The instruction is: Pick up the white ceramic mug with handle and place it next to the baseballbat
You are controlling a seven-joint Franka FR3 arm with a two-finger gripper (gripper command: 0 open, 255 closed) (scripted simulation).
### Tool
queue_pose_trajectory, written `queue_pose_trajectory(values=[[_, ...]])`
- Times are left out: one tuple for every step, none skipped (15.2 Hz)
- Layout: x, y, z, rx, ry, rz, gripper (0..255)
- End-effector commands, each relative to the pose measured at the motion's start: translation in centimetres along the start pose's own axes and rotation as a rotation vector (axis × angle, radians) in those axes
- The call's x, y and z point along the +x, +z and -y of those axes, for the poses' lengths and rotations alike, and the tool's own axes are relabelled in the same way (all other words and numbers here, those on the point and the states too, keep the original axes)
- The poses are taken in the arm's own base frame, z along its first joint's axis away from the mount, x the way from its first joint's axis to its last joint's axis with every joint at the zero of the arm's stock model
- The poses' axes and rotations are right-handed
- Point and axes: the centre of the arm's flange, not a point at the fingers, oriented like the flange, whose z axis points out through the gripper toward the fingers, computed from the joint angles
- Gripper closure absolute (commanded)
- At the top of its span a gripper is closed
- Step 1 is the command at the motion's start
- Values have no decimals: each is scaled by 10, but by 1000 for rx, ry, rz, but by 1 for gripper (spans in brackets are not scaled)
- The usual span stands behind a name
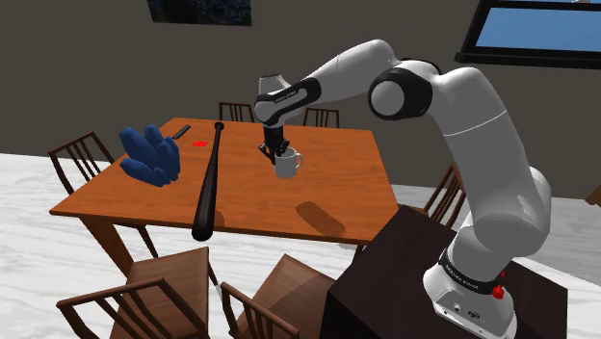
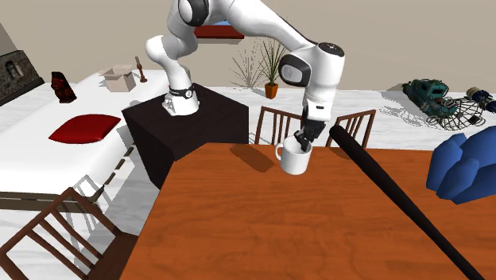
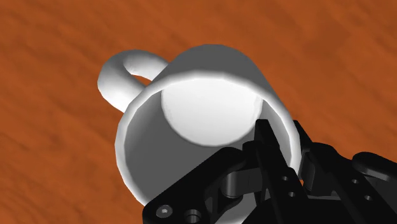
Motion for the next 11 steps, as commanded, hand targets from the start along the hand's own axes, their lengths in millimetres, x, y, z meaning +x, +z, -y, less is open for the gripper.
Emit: queue_pose_trajectory(values=[[0,9,0,0,0,-1,255],[1,14,0,0,0,-1,255],[1,20,0,0,0,-1,255],[1,25,0,0,0,-1,255],[1,30,0,0,0,-1,255],[1,35,0,0,0,-1,255],[1,41,0,0,0,-1,255],[2,46,0,0,0,-1,255],[2,51,0,0,0,-1,255],[2,57,0,0,0,-1,255],[2,62,0,0,0,-1,255]])
